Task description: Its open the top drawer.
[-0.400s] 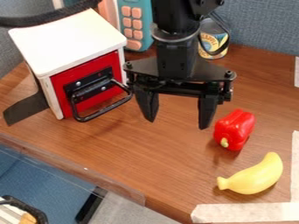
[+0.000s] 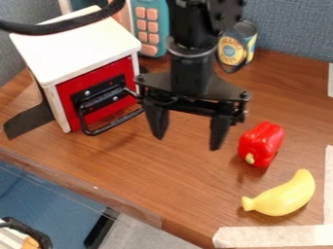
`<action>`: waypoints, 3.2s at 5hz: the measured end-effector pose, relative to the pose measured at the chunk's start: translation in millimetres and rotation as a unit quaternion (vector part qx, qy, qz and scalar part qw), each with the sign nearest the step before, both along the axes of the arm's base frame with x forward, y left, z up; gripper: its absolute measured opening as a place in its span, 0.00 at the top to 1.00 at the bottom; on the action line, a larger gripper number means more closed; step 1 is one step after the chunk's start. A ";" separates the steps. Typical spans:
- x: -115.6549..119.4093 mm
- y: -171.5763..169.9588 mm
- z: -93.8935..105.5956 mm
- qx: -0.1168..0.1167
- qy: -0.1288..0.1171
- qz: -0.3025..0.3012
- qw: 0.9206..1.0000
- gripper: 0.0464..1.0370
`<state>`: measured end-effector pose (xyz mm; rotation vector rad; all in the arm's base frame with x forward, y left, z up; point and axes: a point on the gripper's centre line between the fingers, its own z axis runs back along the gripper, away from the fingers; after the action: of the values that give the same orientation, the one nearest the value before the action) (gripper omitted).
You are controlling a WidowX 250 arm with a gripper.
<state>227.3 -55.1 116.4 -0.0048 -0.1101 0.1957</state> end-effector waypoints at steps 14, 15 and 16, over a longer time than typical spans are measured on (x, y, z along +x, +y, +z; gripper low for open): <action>46.0 115.2 -91.3 0.091 0.051 -0.178 0.978 0.66; 44.2 111.5 -91.7 0.095 0.059 -0.198 0.974 0.83; 41.3 106.7 -93.0 0.094 0.065 -0.208 0.971 0.85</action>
<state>268.5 51.7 23.4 0.1728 0.0052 -0.2347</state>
